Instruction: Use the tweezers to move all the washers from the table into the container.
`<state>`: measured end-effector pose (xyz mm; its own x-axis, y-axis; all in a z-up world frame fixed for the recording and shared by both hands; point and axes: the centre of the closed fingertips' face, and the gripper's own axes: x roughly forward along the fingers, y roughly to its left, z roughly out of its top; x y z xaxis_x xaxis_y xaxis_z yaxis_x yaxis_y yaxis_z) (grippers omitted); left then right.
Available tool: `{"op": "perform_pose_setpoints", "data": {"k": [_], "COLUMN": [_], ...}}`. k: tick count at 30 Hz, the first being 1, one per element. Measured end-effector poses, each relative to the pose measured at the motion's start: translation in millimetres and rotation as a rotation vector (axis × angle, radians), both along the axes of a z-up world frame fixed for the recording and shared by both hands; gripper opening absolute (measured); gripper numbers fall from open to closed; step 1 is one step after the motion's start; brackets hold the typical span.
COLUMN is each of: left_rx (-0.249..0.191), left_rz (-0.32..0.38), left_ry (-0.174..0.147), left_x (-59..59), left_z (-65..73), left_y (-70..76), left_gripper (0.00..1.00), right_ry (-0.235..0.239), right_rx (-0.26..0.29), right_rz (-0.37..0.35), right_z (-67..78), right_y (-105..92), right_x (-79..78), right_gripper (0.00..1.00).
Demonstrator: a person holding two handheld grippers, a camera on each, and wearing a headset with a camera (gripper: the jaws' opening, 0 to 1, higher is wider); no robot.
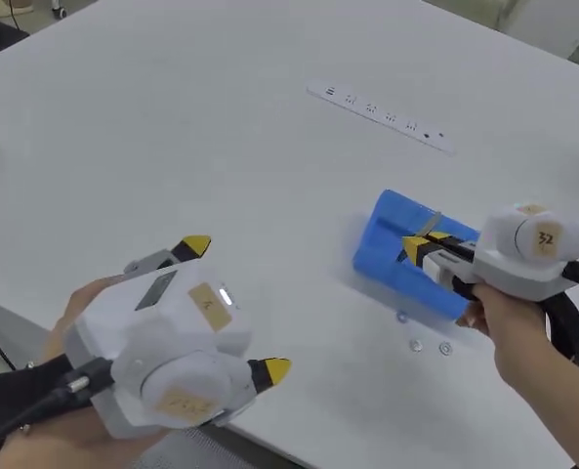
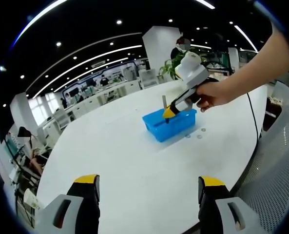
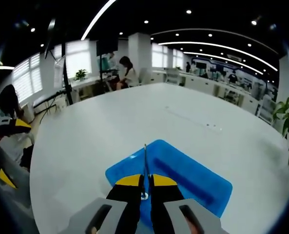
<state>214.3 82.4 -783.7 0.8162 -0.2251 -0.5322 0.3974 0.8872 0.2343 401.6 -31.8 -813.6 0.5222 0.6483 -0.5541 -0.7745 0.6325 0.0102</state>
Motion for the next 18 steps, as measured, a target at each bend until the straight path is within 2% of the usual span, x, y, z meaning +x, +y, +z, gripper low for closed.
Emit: {"op": "perform_pose_setpoints", "data": {"k": [11,16,18], "left_rx": [0.008,0.011,0.013], "left_rz": [0.0,-0.001,-0.001], "left_ry": [0.012,0.015,0.015], "left_x": [-0.6,-0.6,-0.7], "left_z": [-2.1,-2.8,-2.9], "left_y": [0.6,0.8,0.8], "left_gripper": [0.85,0.84,0.84], "right_ry": [0.019,0.078,0.063], "right_rx": [0.018,0.061,0.056], "right_rz": [-0.015,-0.044,-0.045], "right_z": [-4.1,-4.0,-2.7], "right_y": [-1.1,-1.6,-2.8], "right_x": [0.9,-0.1,0.3], "right_gripper": [0.03,0.03,0.03]}}
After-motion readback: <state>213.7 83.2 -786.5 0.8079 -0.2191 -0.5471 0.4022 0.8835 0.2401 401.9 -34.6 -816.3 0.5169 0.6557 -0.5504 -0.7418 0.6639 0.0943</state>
